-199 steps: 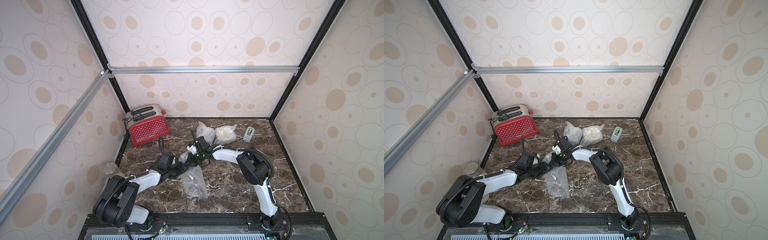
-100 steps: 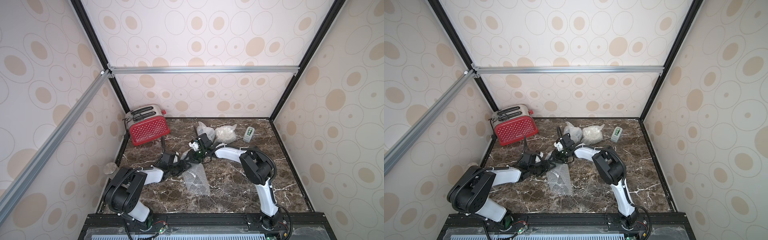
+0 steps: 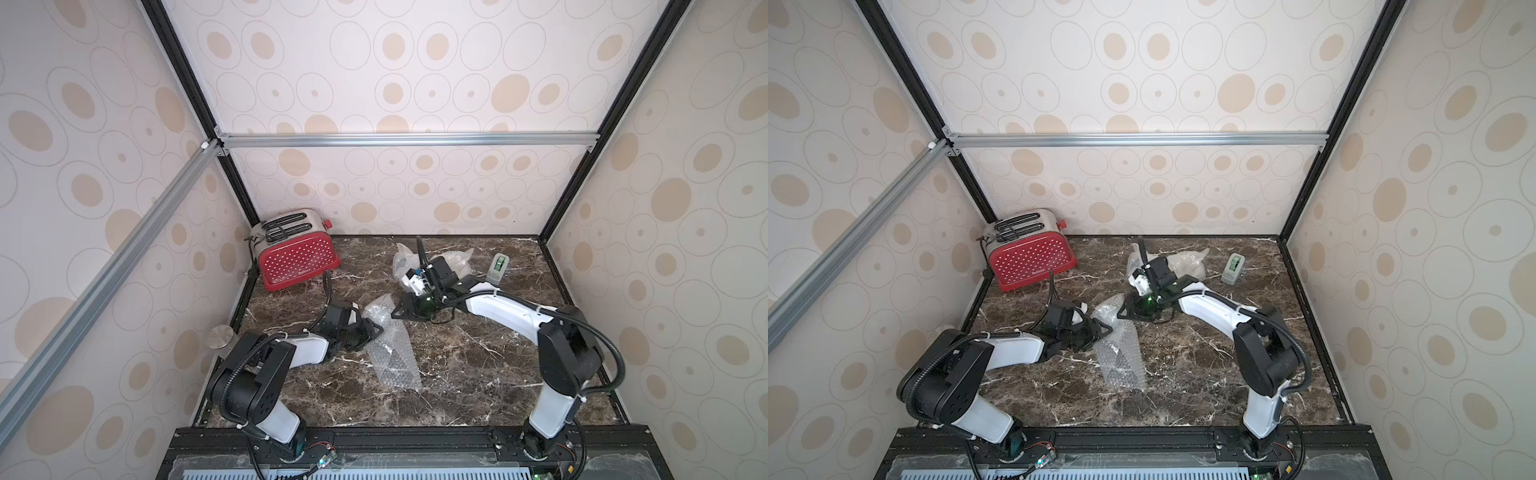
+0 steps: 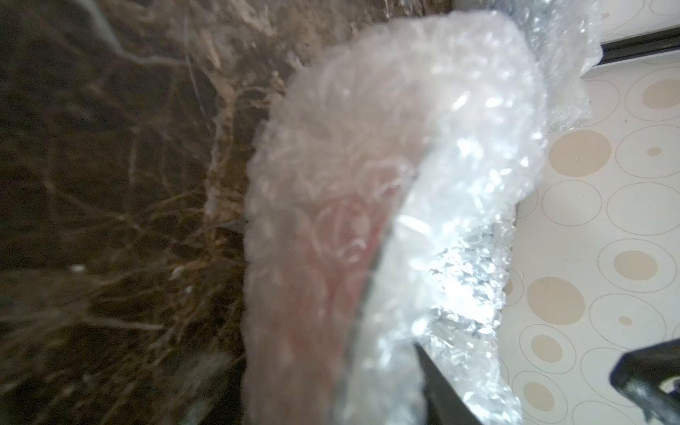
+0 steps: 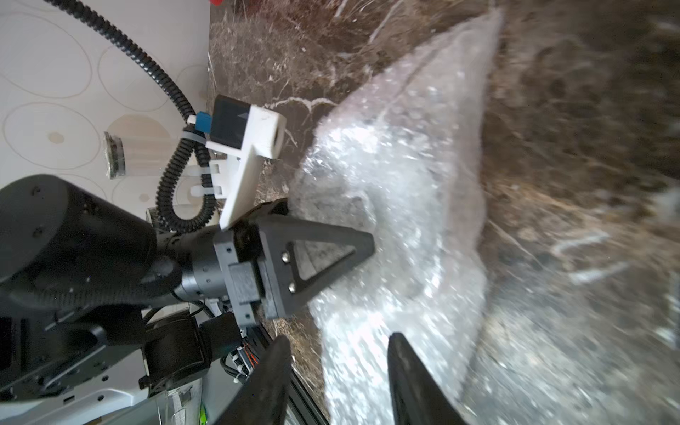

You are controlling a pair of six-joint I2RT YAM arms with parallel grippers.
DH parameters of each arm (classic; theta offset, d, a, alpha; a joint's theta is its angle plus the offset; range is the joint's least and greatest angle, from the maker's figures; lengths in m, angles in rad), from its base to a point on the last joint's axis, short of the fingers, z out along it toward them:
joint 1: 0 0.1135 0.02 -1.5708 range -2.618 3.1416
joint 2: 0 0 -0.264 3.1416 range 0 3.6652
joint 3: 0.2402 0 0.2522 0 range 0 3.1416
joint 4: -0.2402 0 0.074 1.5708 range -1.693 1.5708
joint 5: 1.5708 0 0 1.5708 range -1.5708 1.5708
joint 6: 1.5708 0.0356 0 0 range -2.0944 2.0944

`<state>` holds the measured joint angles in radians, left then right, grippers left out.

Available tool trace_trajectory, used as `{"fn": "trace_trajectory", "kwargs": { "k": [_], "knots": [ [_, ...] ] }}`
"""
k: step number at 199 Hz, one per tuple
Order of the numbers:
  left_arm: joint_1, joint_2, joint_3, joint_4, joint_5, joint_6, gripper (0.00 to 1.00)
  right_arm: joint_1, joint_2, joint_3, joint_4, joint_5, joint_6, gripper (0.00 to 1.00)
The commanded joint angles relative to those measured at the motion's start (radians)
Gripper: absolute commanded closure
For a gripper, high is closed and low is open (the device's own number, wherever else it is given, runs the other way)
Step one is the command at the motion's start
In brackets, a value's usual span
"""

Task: Wrap bowls in bubble wrap
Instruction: Wrap the bowl in bubble wrap.

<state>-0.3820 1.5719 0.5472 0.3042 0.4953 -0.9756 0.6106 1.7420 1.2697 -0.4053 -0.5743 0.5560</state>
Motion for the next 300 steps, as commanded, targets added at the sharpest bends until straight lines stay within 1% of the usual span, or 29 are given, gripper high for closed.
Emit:
{"fn": "trace_trajectory", "kwargs": {
  "k": [1,13,21,41,62,92,122,124,126,127,129,135,147,170,181,189,214,225,247,257,270,300],
  "knots": [
    [0.004,0.027,0.0,-0.119,-0.077,-0.006,0.48,-0.018,-0.085,-0.166,-0.058,0.0,-0.088,0.54],
    [0.004,0.025,0.003,-0.126,-0.081,-0.006,0.48,-0.006,-0.152,-0.275,-0.002,-0.077,-0.122,0.53],
    [0.005,0.027,0.005,-0.126,-0.081,-0.006,0.48,0.028,-0.204,-0.339,0.027,-0.112,-0.146,0.51],
    [0.004,0.034,0.018,-0.14,-0.079,0.0,0.48,0.12,-0.297,-0.42,-0.006,-0.018,-0.148,0.49],
    [0.005,0.04,0.031,-0.148,-0.082,0.005,0.48,0.162,-0.329,-0.476,-0.012,0.054,-0.123,0.47],
    [0.003,0.039,0.037,-0.151,-0.079,0.005,0.48,0.176,-0.315,-0.528,0.081,0.047,-0.079,0.45],
    [0.005,0.032,0.031,-0.155,-0.084,0.007,0.48,0.179,-0.237,-0.523,0.169,0.042,-0.074,0.41],
    [0.005,0.031,0.03,-0.155,-0.084,0.006,0.48,0.179,-0.232,-0.52,0.172,0.039,-0.073,0.4],
    [0.004,0.03,0.029,-0.155,-0.084,0.005,0.48,0.179,-0.228,-0.518,0.177,0.035,-0.072,0.33],
    [0.004,0.03,0.029,-0.155,-0.084,0.005,0.48,0.179,-0.225,-0.517,0.179,0.033,-0.072,0.27],
    [0.005,0.03,0.029,-0.155,-0.084,0.006,0.48,0.18,-0.221,-0.516,0.184,0.03,-0.072,0.23],
    [0.004,0.027,0.026,-0.154,-0.085,0.005,0.48,0.183,-0.212,-0.51,0.191,0.028,-0.068,0.19],
    [0.005,0.025,0.023,-0.155,-0.089,0.003,0.48,0.195,-0.209,-0.501,0.192,0.034,-0.067,0.17],
    [0.005,0.031,0.029,-0.155,-0.089,0.005,0.48,0.207,-0.204,-0.507,0.204,0.038,-0.059,0.19],
    [0.004,0.039,0.034,-0.152,-0.087,0.007,0.48,0.206,-0.189,-0.52,0.227,0.032,-0.048,0.2],
    [0.005,0.046,0.036,-0.151,-0.084,0.006,0.48,0.207,-0.177,-0.525,0.24,0.029,-0.04,0.24],
    [0.005,0.048,0.036,-0.145,-0.079,0.005,0.48,0.21,-0.166,-0.539,0.286,0.018,-0.02,0.38],
    [0.005,0.045,0.035,-0.15,-0.084,0.007,0.48,0.21,-0.165,-0.541,0.307,0.005,-0.011,0.48],
    [0.006,0.043,0.033,-0.155,-0.087,0.011,0.48,0.21,-0.168,-0.531,0.308,-0.008,-0.008,0.74],
    [0.005,0.044,0.033,-0.155,-0.089,0.012,0.48,0.21,-0.178,-0.518,0.29,-0.009,-0.012,0.82],
    [0.004,0.045,0.03,-0.154,-0.09,0.012,0.48,0.21,-0.198,-0.489,0.26,-0.016,-0.025,0.86],
    [0.004,0.053,0.024,-0.14,-0.09,0.015,0.49,0.203,-0.215,-0.378,0.227,-0.046,-0.043,0.87]
  ]
}}
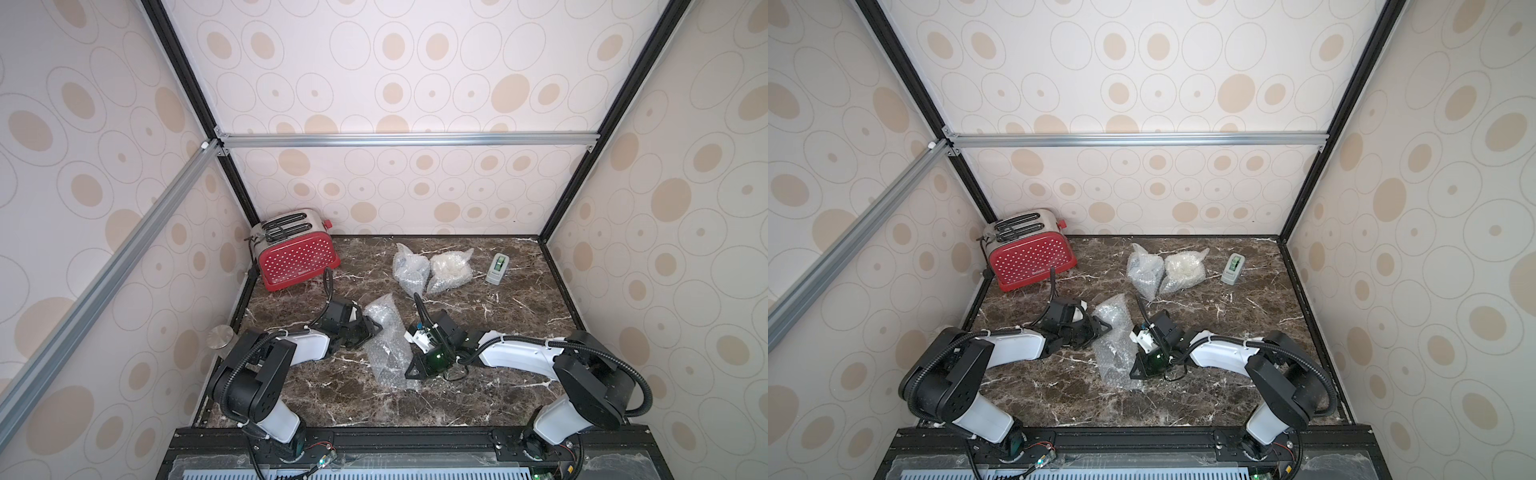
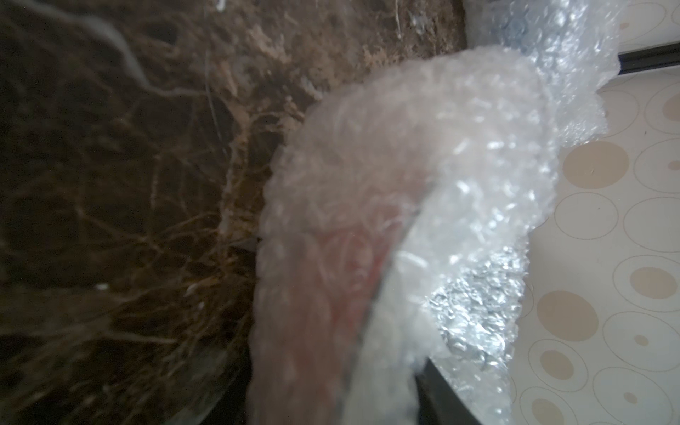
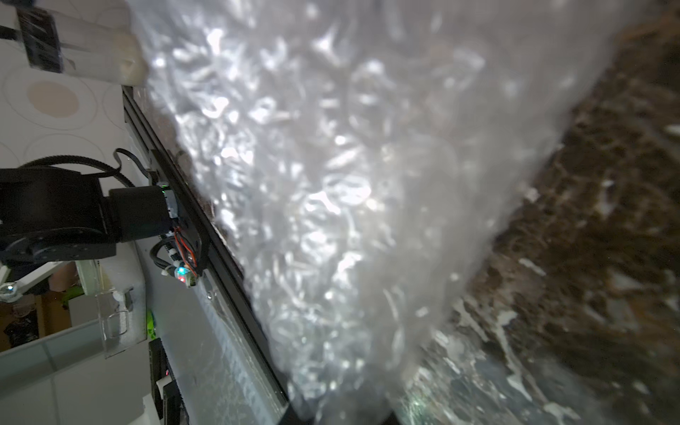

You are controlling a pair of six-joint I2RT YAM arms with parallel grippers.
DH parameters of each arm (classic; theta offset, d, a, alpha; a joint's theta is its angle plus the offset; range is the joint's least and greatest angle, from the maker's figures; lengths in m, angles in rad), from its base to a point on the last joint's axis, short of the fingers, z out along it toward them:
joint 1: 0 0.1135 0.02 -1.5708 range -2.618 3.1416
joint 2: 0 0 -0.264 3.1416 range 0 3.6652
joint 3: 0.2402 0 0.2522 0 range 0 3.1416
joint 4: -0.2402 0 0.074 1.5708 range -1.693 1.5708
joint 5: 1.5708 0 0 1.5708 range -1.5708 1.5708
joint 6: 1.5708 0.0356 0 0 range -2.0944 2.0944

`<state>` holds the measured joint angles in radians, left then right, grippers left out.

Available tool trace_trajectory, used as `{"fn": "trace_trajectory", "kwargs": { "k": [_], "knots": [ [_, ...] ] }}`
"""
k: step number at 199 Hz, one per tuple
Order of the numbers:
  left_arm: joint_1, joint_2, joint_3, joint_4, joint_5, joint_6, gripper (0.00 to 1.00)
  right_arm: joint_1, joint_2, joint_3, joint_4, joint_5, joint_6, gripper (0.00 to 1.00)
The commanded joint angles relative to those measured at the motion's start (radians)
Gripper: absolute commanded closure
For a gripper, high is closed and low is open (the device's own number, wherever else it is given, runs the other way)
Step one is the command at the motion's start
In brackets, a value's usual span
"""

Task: Wrap bowls in bubble wrap
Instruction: Wrap the bowl in bubble wrap.

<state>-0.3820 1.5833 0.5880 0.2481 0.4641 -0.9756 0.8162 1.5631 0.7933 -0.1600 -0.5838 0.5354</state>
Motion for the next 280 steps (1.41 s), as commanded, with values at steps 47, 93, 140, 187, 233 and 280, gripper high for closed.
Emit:
{"fn": "trace_trajectory", "kwargs": {
  "k": [47,93,140,187,233,280],
  "knots": [
    [0.004,0.053,-0.031,-0.052,-0.05,0.007,0.49,-0.058,0.081,0.329,0.037,-0.048,-0.013,0.88],
    [0.004,0.043,-0.039,-0.046,-0.05,0.004,0.49,-0.097,0.286,0.544,0.014,-0.013,-0.019,0.9],
    [0.003,0.035,-0.048,-0.044,-0.054,0.003,0.5,-0.124,0.438,0.592,0.061,0.052,0.018,0.9],
    [-0.001,0.043,-0.047,-0.027,-0.05,-0.004,0.51,-0.13,0.574,0.702,0.06,0.071,0.049,0.91],
    [-0.006,0.031,-0.065,0.0,-0.048,-0.017,0.52,-0.123,0.695,0.799,-0.041,0.113,0.04,0.92],
    [-0.006,0.001,-0.065,-0.025,-0.041,-0.016,0.51,-0.111,0.765,0.834,-0.193,0.176,0.011,0.92]
  ]
}}
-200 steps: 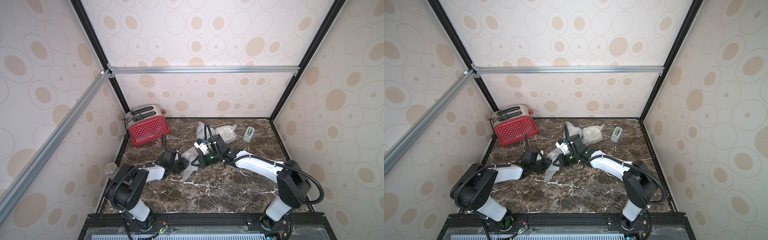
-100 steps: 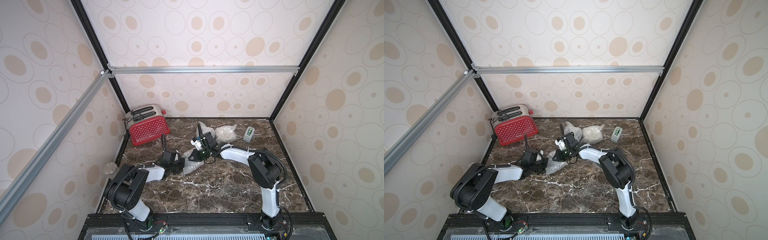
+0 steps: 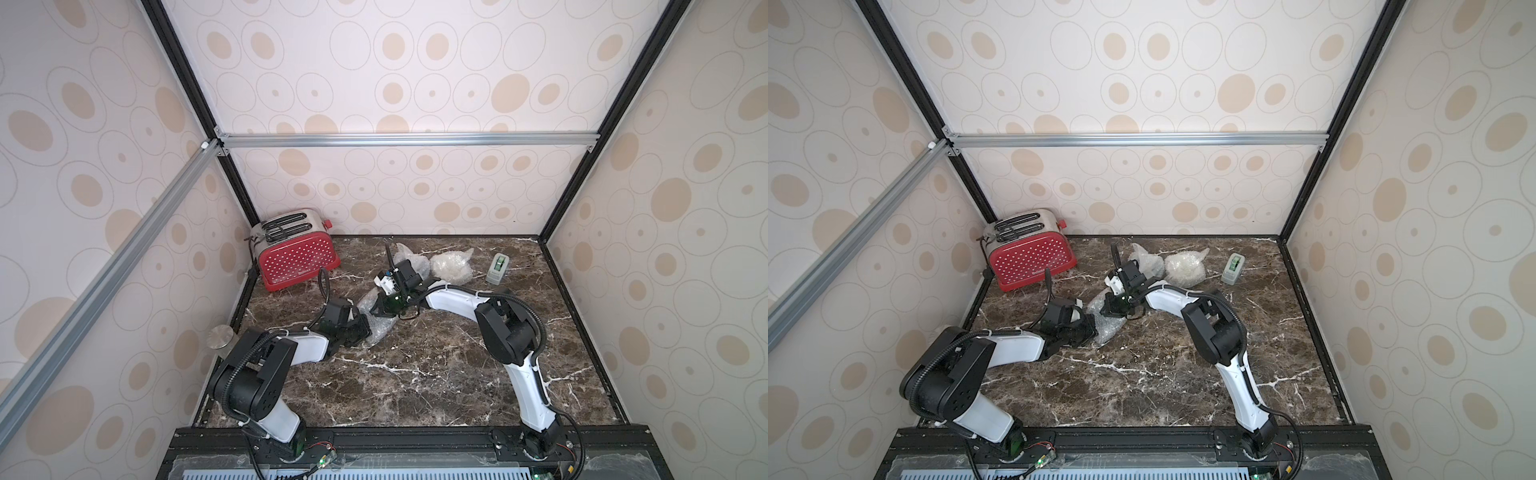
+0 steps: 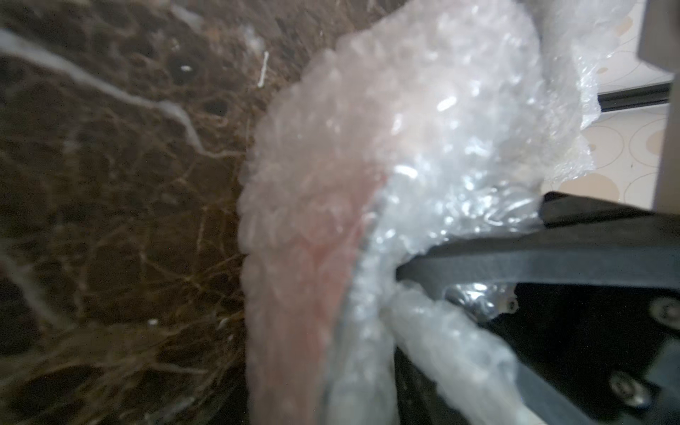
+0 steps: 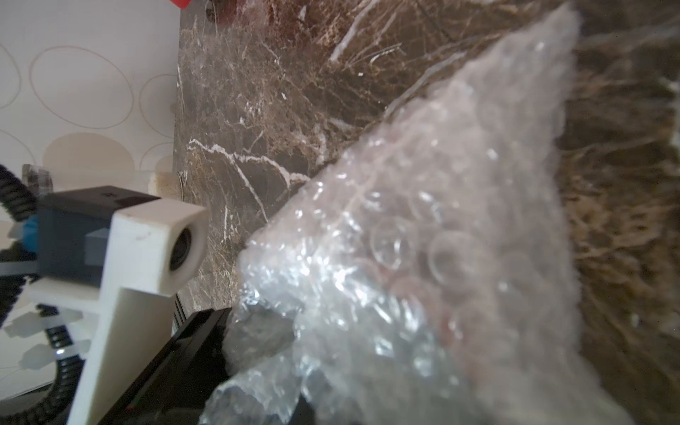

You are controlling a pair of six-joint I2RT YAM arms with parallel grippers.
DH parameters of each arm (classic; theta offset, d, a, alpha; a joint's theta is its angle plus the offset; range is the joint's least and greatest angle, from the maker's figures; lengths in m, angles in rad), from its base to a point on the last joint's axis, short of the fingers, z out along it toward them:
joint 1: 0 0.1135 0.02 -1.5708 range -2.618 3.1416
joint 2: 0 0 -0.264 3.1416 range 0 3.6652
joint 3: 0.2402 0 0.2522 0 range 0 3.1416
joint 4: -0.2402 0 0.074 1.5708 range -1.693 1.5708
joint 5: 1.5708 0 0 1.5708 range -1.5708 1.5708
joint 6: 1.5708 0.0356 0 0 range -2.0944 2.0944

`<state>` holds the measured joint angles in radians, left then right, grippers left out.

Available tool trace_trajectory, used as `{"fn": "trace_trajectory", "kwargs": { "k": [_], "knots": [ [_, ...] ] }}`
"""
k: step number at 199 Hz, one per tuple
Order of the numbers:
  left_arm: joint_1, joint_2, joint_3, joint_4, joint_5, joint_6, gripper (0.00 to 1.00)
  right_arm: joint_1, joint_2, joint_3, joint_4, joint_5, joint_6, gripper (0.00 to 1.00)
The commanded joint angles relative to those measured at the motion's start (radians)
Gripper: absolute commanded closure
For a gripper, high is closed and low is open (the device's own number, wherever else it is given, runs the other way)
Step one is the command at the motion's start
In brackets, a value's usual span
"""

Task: Wrap bowls in bubble wrap
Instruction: Wrap the bowl in bubble wrap.

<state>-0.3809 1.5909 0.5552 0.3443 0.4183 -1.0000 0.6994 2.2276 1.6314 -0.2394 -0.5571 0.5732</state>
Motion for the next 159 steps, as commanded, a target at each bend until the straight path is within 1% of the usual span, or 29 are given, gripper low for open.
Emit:
{"fn": "trace_trajectory", "kwargs": {
  "k": [1,10,18,24,43,63,83,100,120,137,152,159],
  "knots": [
    [-0.005,-0.008,-0.031,-0.123,0.004,0.009,0.51,0.007,0.102,-0.002,-0.117,0.15,-0.027,0.91],
    [-0.002,-0.032,-0.029,-0.149,-0.004,0.012,0.49,0.007,0.109,0.012,-0.143,0.167,-0.033,0.92],
    [0.003,-0.063,-0.025,-0.179,-0.013,0.017,0.46,0.01,0.116,0.029,-0.172,0.18,-0.039,0.92],
    [0.009,-0.092,-0.021,-0.207,-0.023,0.023,0.42,0.011,0.122,0.045,-0.195,0.192,-0.046,0.92],
    [0.017,-0.2,0.003,-0.333,-0.077,0.053,0.26,0.016,0.142,0.088,-0.244,0.208,-0.055,0.92],
    [0.025,-0.312,0.022,-0.47,-0.147,0.076,0.18,0.018,0.16,0.121,-0.269,0.21,-0.058,0.92],
    [0.049,-0.397,0.015,-0.526,-0.154,0.071,0.15,0.022,0.165,0.138,-0.288,0.219,-0.058,0.91],
    [0.052,-0.438,0.003,-0.528,-0.143,0.049,0.13,0.024,0.168,0.139,-0.287,0.214,-0.053,0.92],
    [0.053,-0.462,-0.029,-0.479,-0.097,0.002,0.11,0.023,0.17,0.136,-0.28,0.208,-0.047,0.92],
    [0.052,-0.487,-0.087,-0.363,-0.025,-0.071,0.09,0.024,0.169,0.133,-0.277,0.205,-0.045,0.91],
    [0.053,-0.529,-0.139,-0.271,0.009,-0.133,0.08,0.024,0.168,0.131,-0.275,0.202,-0.044,0.91],
    [0.053,-0.562,-0.155,-0.257,0.011,-0.149,0.08,0.024,0.17,0.132,-0.276,0.203,-0.045,0.92]
  ]
}}
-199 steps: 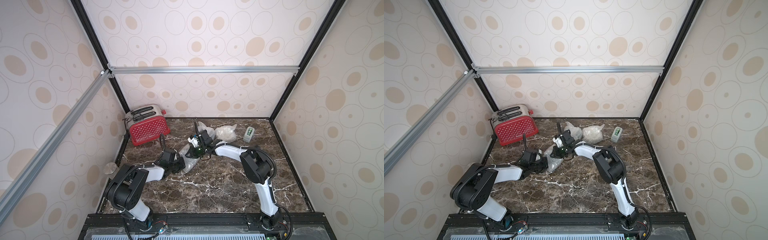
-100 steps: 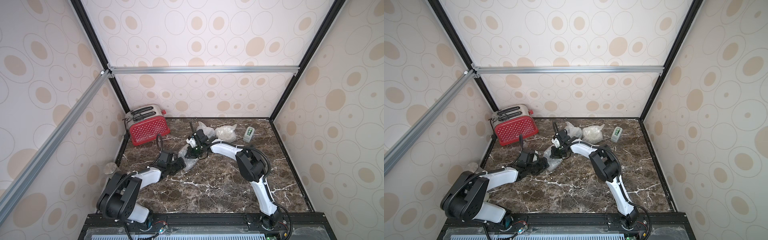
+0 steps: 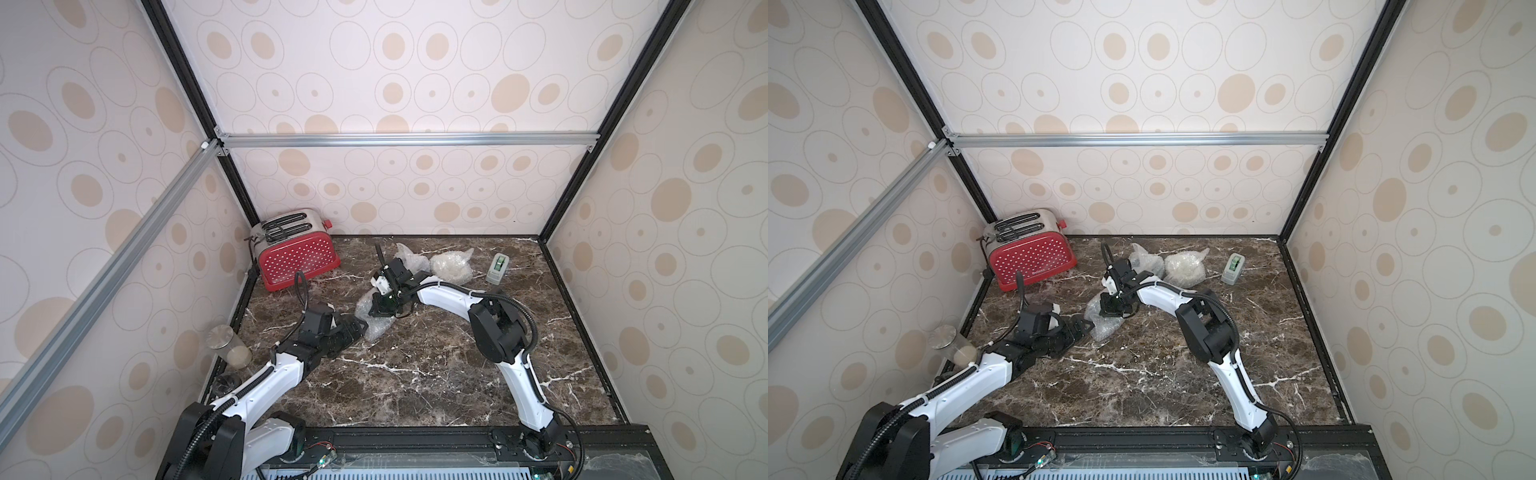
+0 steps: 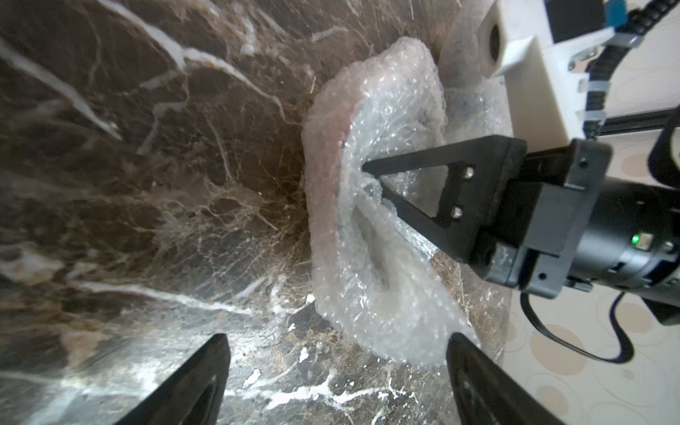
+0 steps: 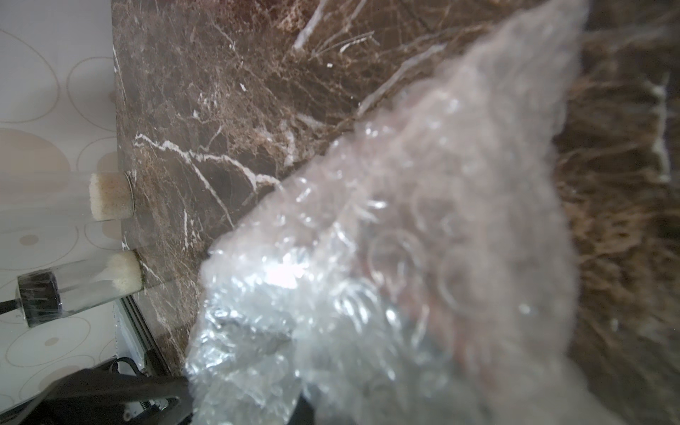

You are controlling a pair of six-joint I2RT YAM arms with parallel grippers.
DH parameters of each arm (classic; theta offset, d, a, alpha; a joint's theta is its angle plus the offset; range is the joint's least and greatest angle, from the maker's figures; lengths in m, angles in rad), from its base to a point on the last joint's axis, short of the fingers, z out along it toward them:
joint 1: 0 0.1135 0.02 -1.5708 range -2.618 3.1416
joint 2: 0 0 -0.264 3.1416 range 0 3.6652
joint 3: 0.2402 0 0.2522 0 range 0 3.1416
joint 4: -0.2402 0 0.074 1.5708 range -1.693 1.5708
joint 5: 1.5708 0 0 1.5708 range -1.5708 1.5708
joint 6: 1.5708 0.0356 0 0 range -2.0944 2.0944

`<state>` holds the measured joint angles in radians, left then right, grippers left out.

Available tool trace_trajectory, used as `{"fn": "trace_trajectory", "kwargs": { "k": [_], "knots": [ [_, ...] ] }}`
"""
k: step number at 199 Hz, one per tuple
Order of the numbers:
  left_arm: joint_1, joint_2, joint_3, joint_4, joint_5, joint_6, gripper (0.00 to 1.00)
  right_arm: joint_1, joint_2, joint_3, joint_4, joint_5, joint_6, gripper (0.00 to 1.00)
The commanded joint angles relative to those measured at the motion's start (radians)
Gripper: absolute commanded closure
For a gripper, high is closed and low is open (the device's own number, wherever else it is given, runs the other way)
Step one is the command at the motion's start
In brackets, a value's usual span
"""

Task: Wrap bowls in bubble wrap
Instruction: Wrap the bowl in bubble wrap.

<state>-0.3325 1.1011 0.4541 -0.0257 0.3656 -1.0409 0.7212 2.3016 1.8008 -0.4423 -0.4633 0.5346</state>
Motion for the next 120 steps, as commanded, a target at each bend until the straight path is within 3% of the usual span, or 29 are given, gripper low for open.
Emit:
{"fn": "trace_trajectory", "kwargs": {
  "k": [1,26,41,74,96,120],
  "knots": [
    [0.003,-0.077,-0.056,0.113,0.062,-0.11,0.08,0.003,0.096,-0.037,-0.072,0.108,-0.007,0.92],
    [-0.014,-0.217,-0.095,0.077,0.002,-0.127,0.01,0.003,0.099,-0.035,-0.069,0.104,-0.003,0.92],
    [-0.025,-0.231,-0.093,0.052,-0.013,-0.116,0.01,0.002,0.098,-0.037,-0.067,0.104,-0.003,0.91],
    [-0.079,-0.102,-0.054,0.13,-0.001,-0.111,0.01,0.002,0.09,-0.043,-0.068,0.104,-0.004,0.91],
    [-0.079,0.028,-0.062,0.258,0.026,-0.129,0.02,0.002,0.087,-0.044,-0.067,0.097,-0.005,0.91],
    [-0.058,0.135,0.002,0.253,0.021,-0.064,0.03,0.001,0.076,-0.06,-0.059,0.098,-0.005,0.91]
  ]
}}
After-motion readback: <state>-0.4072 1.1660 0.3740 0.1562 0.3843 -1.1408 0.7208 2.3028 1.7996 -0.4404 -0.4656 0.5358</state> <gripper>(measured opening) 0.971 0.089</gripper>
